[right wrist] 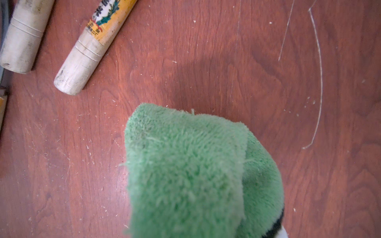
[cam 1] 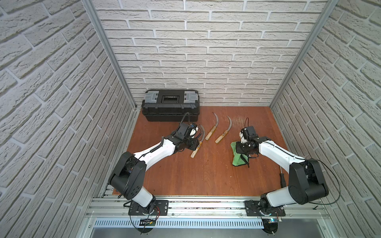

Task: Wipe small sickles with rags
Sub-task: Place the rag at the center of the board.

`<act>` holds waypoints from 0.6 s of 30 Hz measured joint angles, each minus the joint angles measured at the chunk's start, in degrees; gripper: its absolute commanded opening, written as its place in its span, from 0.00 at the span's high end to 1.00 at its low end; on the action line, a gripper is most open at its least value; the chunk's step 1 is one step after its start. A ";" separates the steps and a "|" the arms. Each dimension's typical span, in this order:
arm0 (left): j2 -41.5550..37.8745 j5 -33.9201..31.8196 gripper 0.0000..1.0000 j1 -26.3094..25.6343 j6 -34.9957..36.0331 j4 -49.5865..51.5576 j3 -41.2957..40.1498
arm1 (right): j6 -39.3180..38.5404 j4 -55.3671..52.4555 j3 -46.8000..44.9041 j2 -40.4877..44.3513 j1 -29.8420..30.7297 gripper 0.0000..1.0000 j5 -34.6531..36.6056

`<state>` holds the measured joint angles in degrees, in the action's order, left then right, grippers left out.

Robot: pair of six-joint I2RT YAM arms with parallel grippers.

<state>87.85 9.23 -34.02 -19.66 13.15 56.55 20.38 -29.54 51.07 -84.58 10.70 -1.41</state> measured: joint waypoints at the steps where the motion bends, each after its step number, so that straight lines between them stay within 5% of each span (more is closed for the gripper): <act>1: -0.63 -0.02 0.57 0.15 -0.07 -0.09 -0.81 | 0.07 0.09 0.00 -0.02 0.00 0.70 -0.11; 4: -3.23 -0.07 0.58 1.20 -0.48 -0.52 -3.82 | 0.07 0.26 0.02 -0.02 0.00 0.54 -0.70; 8: -7.61 -0.24 0.58 3.82 -1.31 -1.64 -7.72 | -0.15 0.24 0.04 -0.02 0.00 0.11 -1.79; 10: -10.03 -0.39 0.58 5.20 -1.66 -2.47 -9.73 | -0.28 0.09 0.15 -0.02 0.00 0.00 -2.16; 18: -19.02 -1.33 0.51 12.35 -3.45 -5.55 -18.05 | -0.24 -1.33 2.60 0.20 0.02 0.00 -3.02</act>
<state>68.84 7.90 -21.67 -23.11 7.60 38.50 20.14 -30.87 53.67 -84.38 10.72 -4.43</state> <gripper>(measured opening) 0.486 0.998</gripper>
